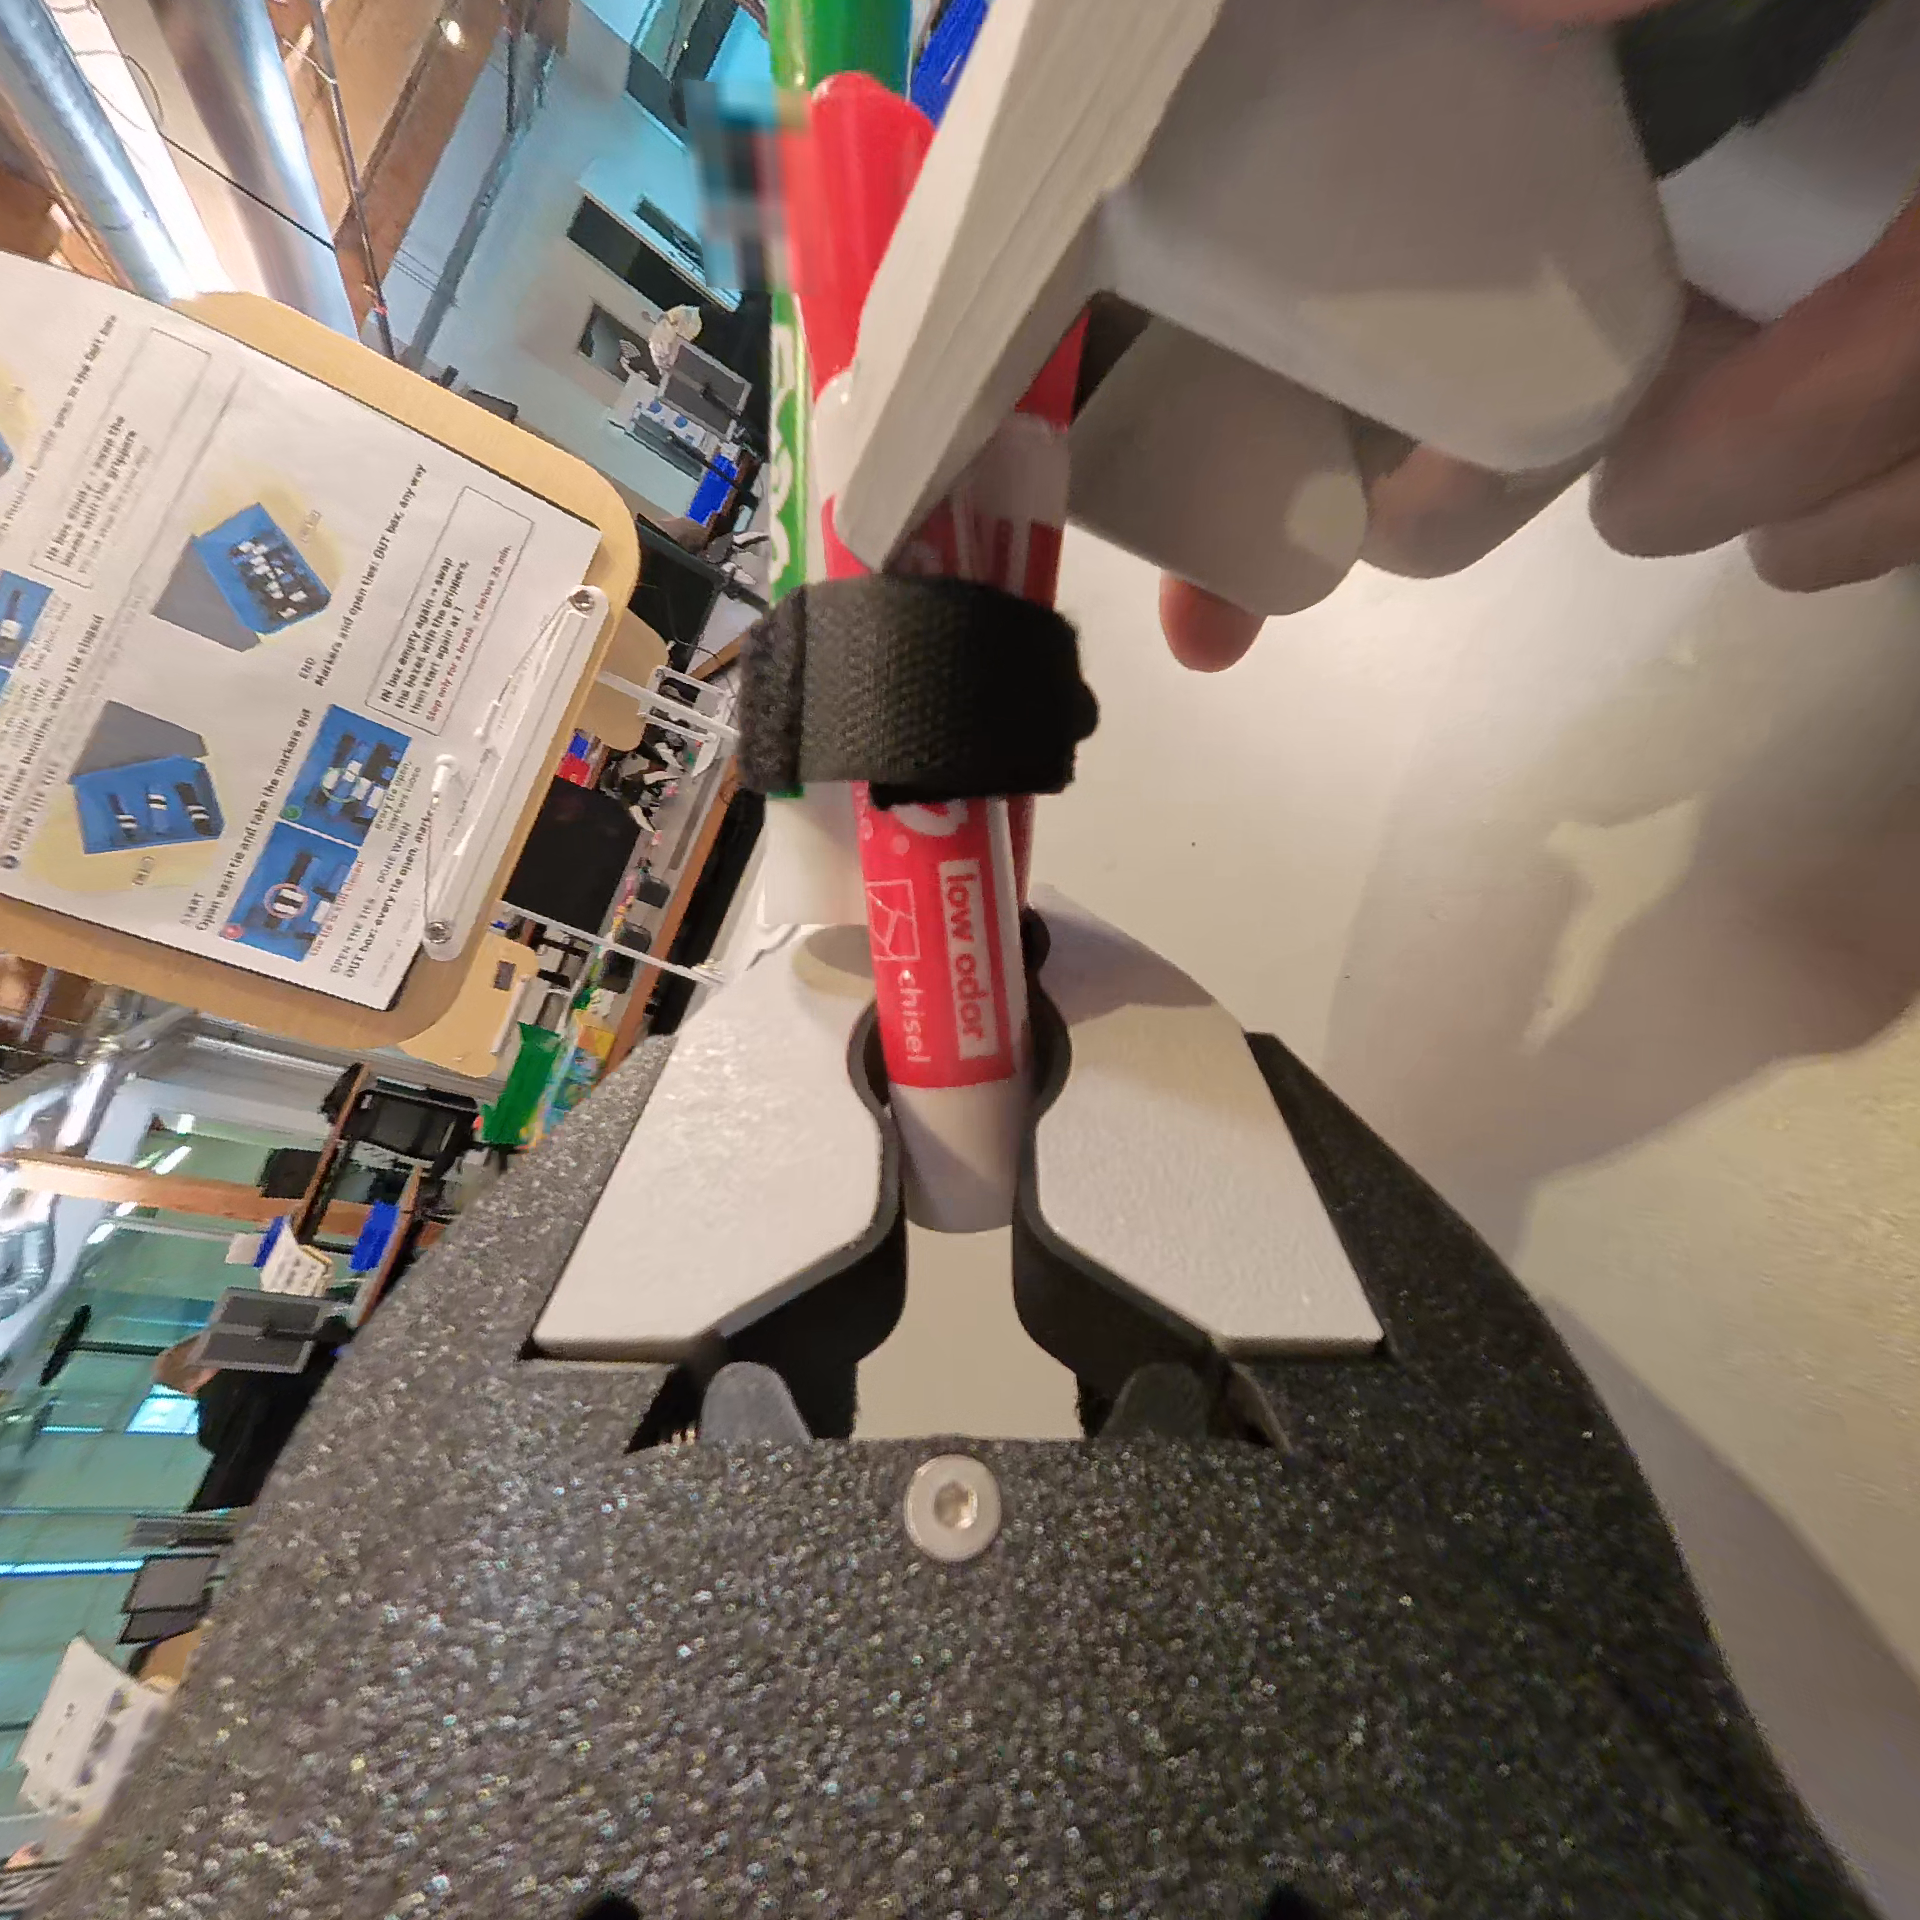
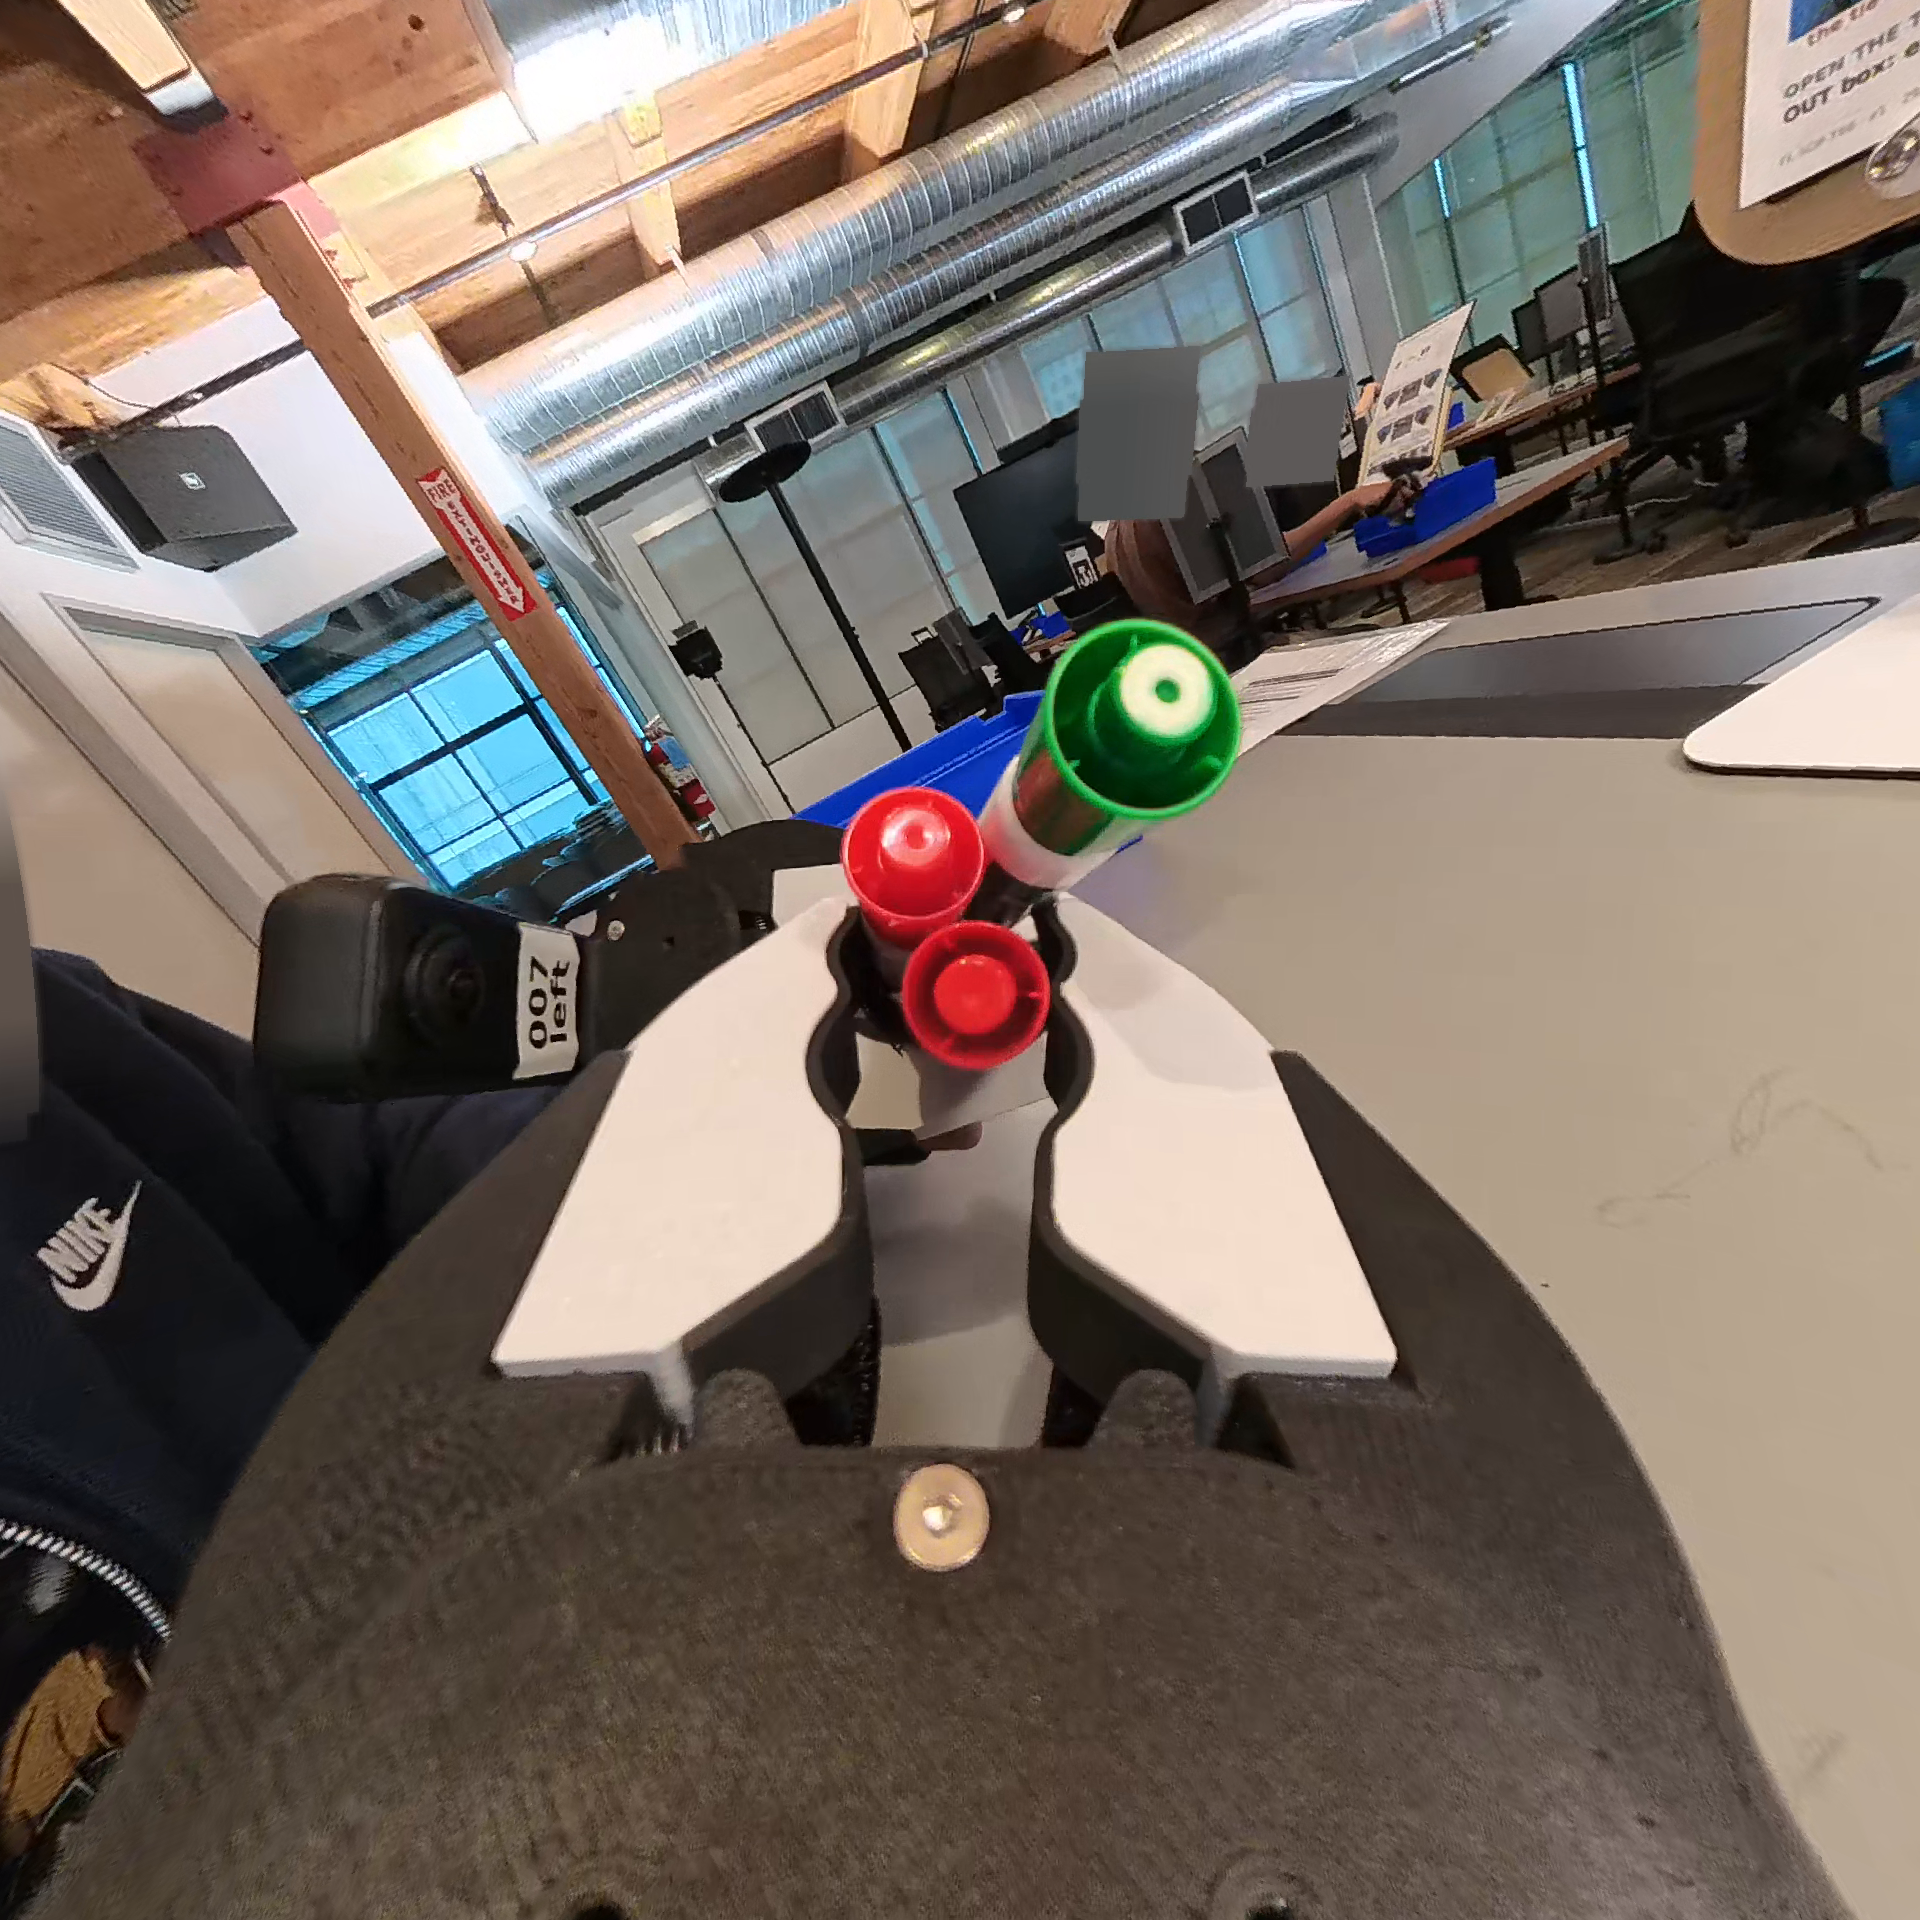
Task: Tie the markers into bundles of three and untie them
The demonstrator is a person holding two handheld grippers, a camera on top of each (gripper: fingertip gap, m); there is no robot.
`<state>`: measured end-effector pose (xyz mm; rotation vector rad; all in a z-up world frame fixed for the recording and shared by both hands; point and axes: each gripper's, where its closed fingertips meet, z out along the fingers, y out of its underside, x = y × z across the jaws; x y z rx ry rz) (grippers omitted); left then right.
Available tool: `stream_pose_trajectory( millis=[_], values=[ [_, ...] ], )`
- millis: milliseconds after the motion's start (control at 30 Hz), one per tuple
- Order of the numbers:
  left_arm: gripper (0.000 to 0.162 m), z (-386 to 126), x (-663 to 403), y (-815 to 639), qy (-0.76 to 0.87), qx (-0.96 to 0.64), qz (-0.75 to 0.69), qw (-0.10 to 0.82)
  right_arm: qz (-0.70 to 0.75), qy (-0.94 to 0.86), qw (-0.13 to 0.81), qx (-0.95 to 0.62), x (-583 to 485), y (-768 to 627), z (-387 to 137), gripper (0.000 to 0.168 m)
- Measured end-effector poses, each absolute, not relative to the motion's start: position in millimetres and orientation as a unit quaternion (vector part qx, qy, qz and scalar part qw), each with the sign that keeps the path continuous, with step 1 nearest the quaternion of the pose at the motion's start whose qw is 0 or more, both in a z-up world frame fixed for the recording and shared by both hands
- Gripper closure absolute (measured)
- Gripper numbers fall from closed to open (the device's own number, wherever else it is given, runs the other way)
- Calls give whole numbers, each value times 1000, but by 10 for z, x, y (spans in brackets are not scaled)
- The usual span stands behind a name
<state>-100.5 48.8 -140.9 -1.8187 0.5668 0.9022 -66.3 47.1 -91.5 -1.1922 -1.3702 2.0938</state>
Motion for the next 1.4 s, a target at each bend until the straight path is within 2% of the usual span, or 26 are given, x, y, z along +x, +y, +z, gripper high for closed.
stream_pose_trajectory(
  millis=[267, 367, 500, 667, 833, 1200, 1400],
  values=[
    [145, -1347, -993, 472, 214, -746, 335, 534, 718, -516, 237, -402, -643, 482, -891, 130],
    [145, -1323, -984, 462, 206, -746, 307, 554, 704, -530, 267, -391, -636, 532, -870, 120],
    [145, -1425, -925, 479, 202, -771, 241, 554, 679, -535, 356, -354, -593, 719, -731, 110],
    [145, -1525, -819, 497, 202, -793, 178, 547, 635, -539, 462, -306, -497, 886, -559, 111],
    [146, -1564, -754, 501, 200, -804, 148, 540, 600, -564, 486, -294, -518, 823, -634, 110],
    [146, -1692, -644, 489, 186, -833, 52, 518, 633, -573, 424, -301, -514, 813, -689, 115],
    [146, -1659, -626, 464, 153, -839, -22, 522, 601, -602, 446, -278, -491, 875, -704, 111]
  ],
)
